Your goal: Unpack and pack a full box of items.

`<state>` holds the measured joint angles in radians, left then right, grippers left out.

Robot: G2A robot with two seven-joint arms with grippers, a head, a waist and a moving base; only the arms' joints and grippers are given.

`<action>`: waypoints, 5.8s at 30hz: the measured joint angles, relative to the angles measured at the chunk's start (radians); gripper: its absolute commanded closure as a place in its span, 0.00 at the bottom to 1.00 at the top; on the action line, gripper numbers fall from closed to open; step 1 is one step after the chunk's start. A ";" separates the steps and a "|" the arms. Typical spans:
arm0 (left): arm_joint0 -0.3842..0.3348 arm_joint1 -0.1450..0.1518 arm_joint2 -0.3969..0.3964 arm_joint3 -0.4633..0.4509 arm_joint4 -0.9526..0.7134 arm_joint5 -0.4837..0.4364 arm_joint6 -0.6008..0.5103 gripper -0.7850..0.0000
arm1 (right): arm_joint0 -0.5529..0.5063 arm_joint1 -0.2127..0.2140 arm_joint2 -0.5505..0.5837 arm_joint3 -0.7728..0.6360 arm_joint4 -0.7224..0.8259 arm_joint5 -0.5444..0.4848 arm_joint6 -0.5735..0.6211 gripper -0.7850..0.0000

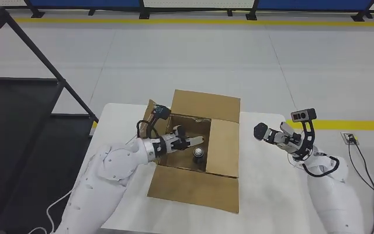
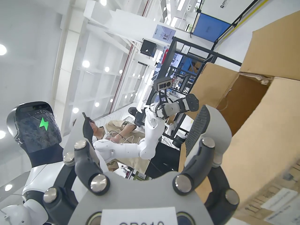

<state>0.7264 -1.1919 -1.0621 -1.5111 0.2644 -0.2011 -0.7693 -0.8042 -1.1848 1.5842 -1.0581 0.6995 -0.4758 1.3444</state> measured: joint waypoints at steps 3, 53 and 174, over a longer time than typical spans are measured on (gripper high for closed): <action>-0.056 -0.022 0.076 0.093 -0.035 0.008 -0.014 0.00 | -0.009 0.015 0.030 0.016 -0.012 0.000 0.000 0.00; -0.209 -0.240 0.389 0.320 -0.120 -0.162 0.296 0.00 | -0.072 0.113 0.179 0.069 0.185 0.012 0.012 0.00; 0.712 -0.143 -0.862 -0.500 -0.286 -0.260 0.129 0.00 | 0.191 0.046 -0.529 -0.408 -1.355 0.072 -0.367 0.00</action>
<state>1.4381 -1.3345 -1.9241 -2.0114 -0.0216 -0.4612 -0.6407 -0.6129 -1.1393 1.0551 -1.4664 -0.6550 -0.4035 0.9774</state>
